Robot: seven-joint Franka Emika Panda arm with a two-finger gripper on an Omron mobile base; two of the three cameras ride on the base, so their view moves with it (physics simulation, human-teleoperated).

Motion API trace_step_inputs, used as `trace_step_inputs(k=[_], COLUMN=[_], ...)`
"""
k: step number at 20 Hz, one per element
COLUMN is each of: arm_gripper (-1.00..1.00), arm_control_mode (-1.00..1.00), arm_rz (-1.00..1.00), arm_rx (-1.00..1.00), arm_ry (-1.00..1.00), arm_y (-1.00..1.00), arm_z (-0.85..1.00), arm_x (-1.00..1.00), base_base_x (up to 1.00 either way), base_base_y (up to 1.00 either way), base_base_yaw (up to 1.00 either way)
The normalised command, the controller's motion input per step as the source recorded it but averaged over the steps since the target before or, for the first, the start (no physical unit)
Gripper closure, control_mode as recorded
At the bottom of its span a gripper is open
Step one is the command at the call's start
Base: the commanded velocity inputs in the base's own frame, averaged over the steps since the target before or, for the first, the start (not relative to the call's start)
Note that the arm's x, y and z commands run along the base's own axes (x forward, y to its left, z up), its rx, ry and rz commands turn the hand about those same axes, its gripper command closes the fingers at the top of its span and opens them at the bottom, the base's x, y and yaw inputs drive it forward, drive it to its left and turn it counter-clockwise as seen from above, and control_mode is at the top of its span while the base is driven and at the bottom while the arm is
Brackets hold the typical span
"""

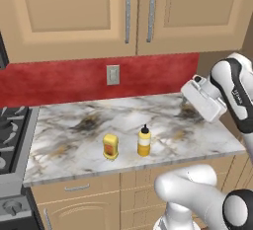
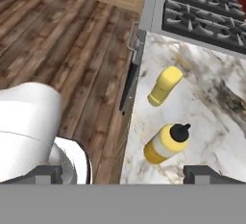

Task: Place the mustard and mustard from the counter to the top shelf of the fridge. If the existing items in the fridge are on the top shelf, move them to other shelves.

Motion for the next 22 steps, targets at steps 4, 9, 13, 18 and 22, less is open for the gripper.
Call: trace_step_inputs(k=[4, 9, 13, 18, 22], arm_gripper=[-1.0, -1.0, -1.0, -1.0, -1.0], arm_control_mode=[-1.0, -1.0, -1.0, -1.0, -1.0], arm_rz=[0.17, 0.09, 0.0, 0.0, 0.0], arm_rx=[0.0, 0.0, 0.05, 0.06, 0.03], arm_ry=[0.07, 0.05, 0.04, 0.07, 0.01], arm_y=[0.2, 0.39, 0.26, 0.09, 0.04], arm_z=[-0.41, -0.49, -0.56, -0.45, -0.34], arm_x=[0.3, 0.31, 0.34, 0.61, 0.53], base_base_x=[0.0, 0.0, 0.0, 0.0, 0.0], base_base_y=[0.0, 0.0, 0.0, 0.0, 0.0], base_base_yaw=[0.0, 0.0, 0.0, 0.0, 0.0])
